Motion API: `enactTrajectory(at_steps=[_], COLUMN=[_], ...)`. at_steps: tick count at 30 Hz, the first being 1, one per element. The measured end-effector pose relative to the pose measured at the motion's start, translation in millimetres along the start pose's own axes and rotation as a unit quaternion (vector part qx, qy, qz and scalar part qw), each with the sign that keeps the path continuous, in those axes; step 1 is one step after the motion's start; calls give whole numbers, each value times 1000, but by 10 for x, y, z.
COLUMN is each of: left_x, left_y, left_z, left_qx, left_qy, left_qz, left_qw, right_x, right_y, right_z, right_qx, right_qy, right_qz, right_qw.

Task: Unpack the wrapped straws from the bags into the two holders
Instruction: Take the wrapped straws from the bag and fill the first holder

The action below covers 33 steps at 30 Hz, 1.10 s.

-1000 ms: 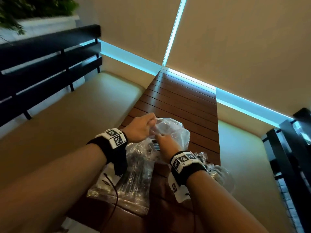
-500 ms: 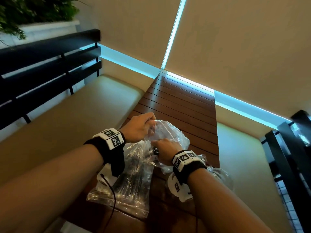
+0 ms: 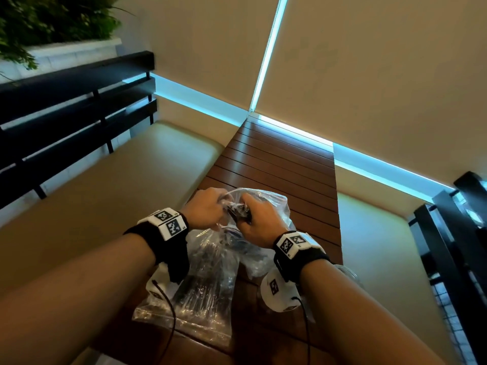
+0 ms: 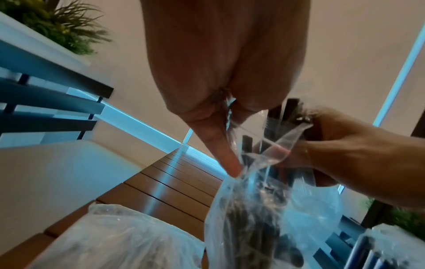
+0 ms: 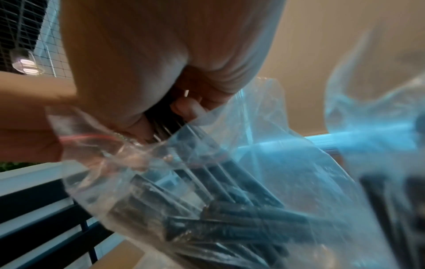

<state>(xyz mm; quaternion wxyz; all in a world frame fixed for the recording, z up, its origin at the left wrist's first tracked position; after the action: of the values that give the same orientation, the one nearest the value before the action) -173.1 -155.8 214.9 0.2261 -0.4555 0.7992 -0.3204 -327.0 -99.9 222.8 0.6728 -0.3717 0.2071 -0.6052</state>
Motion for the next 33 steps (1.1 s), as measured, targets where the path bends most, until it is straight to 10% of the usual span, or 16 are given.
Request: enactTrajectory(at_steps=[12,22,27,33], left_x=[251,196,193,145], left_y=[180,324,224,106], left_z=[160,396,409,160], left_qx=[49,146,84,136], left_qy=[-97,-200,-252,-157], left_qz=[11,26,-101,-125], left_qw=[994,969,959,970], right_x=[33,-232,-383,-476], right_y=[-712,-1645,-1643,-1536], right_z=[284,551,358,270], right_qx=[105,412,405,383], right_qy=[5,-3,55,98], right_qz=[-219,-381,-376,-357], right_qw=[970,828,831,846])
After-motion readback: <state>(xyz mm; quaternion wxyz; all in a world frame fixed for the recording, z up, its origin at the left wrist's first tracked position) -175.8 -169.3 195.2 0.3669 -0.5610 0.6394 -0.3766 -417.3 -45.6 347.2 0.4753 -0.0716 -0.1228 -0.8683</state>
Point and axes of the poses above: each hand's wrist, its own x-axis towards the middle knuckle, its own y-axis out of the palm, z = x × y, the point moved 2 cm from there along x, towards the middle knuckle, and after that the axes turned 13 degrees about x, right-handed, at the moved point
